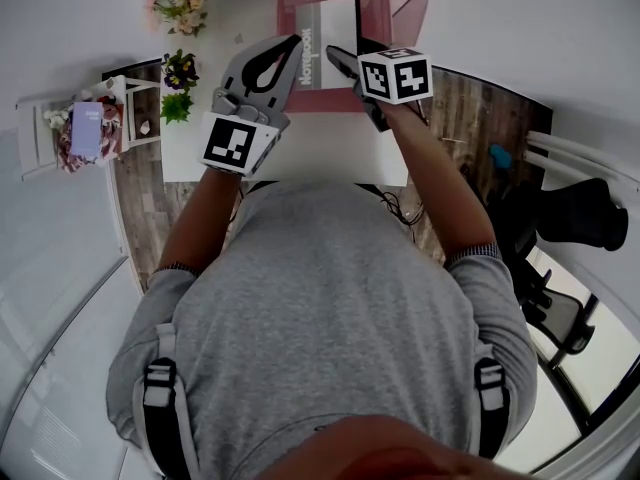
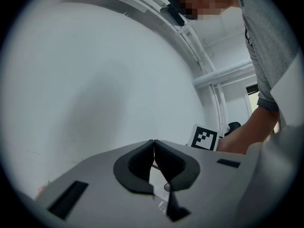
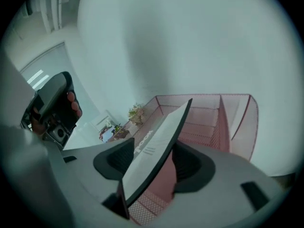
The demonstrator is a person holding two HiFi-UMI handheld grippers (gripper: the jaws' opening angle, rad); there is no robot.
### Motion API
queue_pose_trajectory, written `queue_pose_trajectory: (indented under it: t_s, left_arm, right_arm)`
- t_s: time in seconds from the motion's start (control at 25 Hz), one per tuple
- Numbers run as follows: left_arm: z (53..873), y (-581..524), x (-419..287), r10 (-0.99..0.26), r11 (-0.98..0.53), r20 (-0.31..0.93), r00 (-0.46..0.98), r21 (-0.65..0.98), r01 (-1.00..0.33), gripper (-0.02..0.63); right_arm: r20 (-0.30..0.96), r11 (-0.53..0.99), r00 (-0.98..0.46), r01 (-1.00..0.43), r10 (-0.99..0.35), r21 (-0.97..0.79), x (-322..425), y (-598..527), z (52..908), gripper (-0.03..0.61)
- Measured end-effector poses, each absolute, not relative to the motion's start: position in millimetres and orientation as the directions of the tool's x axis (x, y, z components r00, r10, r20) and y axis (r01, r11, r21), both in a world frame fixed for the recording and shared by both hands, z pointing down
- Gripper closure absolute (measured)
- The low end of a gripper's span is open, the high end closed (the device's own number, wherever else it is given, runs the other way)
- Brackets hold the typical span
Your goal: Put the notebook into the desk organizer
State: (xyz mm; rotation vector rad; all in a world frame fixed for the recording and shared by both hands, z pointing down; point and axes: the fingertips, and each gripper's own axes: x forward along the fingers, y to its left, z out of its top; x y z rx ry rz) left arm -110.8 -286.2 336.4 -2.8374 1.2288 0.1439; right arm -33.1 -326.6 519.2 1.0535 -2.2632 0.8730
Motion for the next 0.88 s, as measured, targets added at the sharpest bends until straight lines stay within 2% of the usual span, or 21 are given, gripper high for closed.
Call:
queue_pose_trajectory:
  t_s: [0.52,0.88]
  left_arm:
    - [343.8,-282.3,-115.3,-0.723,-0.689,-0.072,0.687,-0.006,-0.725,0.594]
    - [343.9,-281.7,-115.8,-0.725,-0.686,-0.069,0.685,-0.005,-0.727,0.594]
  right_arm:
    - [0.7,0.57,-0.45,-0.818,-0.554,-0.075,-30.2,-324.9,520.1,0.216]
    - [0.699,0.556,-0.422,-0.83,-0.577,-0.042,-24.0,-325.8,519.3,0.187]
